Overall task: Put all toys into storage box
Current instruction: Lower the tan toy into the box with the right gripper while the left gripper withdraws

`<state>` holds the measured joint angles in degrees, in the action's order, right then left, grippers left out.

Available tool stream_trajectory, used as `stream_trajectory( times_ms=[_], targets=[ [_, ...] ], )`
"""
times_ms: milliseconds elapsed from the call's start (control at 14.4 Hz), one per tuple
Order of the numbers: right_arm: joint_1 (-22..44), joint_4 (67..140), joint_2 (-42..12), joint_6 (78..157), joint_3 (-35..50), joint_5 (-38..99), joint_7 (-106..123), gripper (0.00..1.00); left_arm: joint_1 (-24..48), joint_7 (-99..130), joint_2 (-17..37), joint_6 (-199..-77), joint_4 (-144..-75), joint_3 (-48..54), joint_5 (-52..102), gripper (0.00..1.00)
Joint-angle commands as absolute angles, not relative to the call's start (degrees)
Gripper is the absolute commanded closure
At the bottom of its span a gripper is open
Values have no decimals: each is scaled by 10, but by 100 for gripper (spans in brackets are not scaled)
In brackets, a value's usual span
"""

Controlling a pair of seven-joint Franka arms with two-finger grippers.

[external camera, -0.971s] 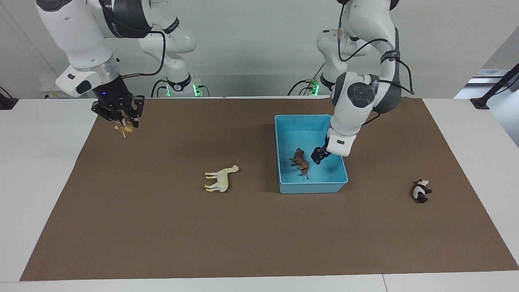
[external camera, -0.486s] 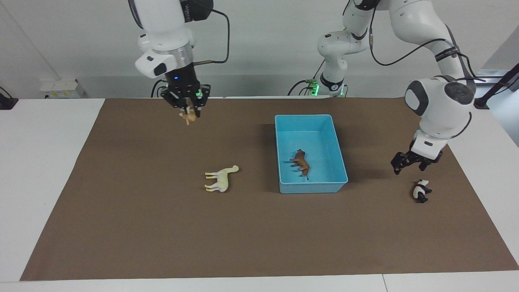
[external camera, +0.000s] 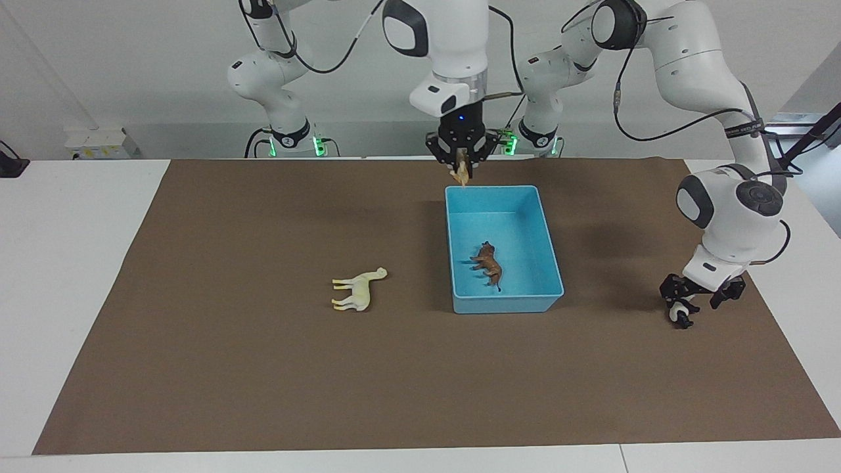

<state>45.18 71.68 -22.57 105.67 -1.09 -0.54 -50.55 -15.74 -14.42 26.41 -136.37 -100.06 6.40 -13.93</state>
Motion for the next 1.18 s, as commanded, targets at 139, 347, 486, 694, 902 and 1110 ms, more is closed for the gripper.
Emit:
stream_trajectory(
  times_ms=[139, 347, 486, 694, 902, 1110],
  targets=[
    [461, 615, -333, 1110, -14, -10, -510, 100, -156, -170, 279, -1397, -998, 60, -155, 0],
    [475, 620, -339, 1122, -14, -18, -510, 100, -158, -170, 277, -1411, -1030, 59, -154, 0],
    [475, 621, -338, 1115, -14, -18, -511, 0, -159, -171, 273, -1413, -1042, 59, -154, 0],
    [468, 620, -331, 1080, -18, -14, -512, 0, -159, -164, 273, -1412, -1042, 59, -153, 10],
    [444, 620, -294, 1022, -28, -17, -509, 0, -155, -112, 273, -1405, -1039, 59, -153, 87],
    [380, 639, -268, 970, -31, -25, -422, 0, -139, -75, 282, -1314, -965, 60, -148, 100]
  ],
)
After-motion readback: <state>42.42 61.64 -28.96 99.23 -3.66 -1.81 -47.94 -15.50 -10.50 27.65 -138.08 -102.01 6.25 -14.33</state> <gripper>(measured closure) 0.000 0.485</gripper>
